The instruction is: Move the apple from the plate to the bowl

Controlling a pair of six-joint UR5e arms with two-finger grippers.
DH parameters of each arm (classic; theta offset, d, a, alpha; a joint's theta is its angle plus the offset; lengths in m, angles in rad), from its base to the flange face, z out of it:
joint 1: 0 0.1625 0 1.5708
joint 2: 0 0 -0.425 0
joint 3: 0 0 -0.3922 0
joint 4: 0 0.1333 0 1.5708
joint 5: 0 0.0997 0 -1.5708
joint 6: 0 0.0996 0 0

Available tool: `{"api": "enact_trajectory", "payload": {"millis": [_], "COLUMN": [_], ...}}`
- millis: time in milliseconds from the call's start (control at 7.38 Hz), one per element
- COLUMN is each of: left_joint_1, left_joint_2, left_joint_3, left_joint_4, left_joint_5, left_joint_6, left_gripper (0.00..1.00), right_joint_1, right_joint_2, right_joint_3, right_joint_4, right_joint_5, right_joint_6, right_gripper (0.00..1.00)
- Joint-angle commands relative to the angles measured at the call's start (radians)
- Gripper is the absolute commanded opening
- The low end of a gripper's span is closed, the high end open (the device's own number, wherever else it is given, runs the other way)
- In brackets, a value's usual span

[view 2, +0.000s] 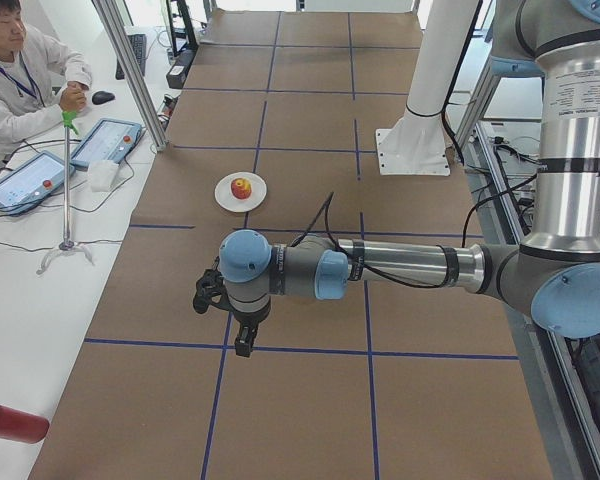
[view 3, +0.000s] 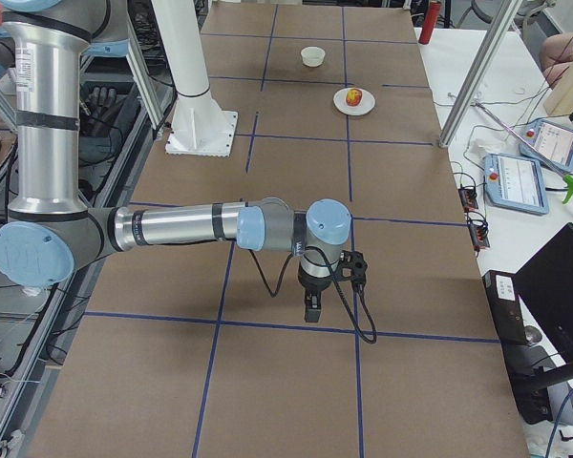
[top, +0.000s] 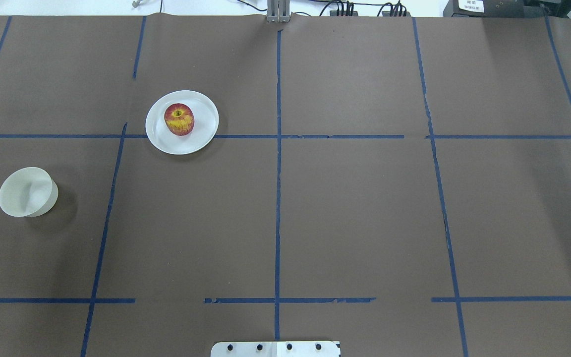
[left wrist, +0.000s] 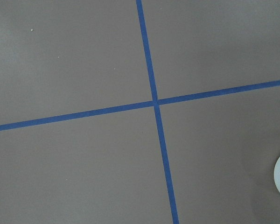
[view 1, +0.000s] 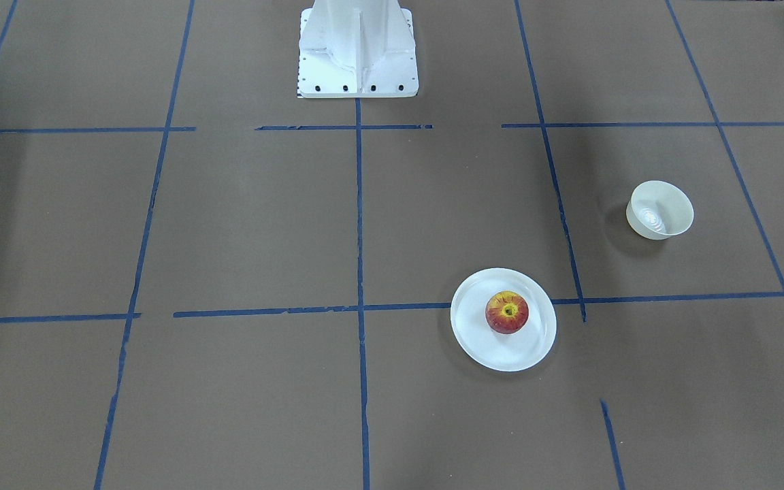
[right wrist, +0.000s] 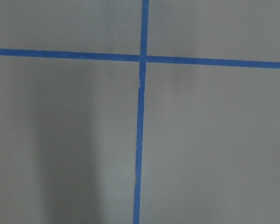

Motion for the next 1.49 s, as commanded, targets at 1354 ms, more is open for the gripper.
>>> {"api": "enact_trajectory", "payload": {"millis": [1354], "left_joint_1": [0.125], "left_joint_2": [-0.021], "left_joint_3": [-0.016], "left_joint_4": [-0.233], "left_joint_5": [-0.008], "left_joint_6": [-0.382], "left_gripper": [1.00], "right_joint_1": [0.000], "right_joint_2": [0.000], "right_joint_3": [0.000], "right_joint_4": [0.000], "right_joint_5": [0.000], "right_joint_6": [0.000], "right_gripper": [1.00]}}
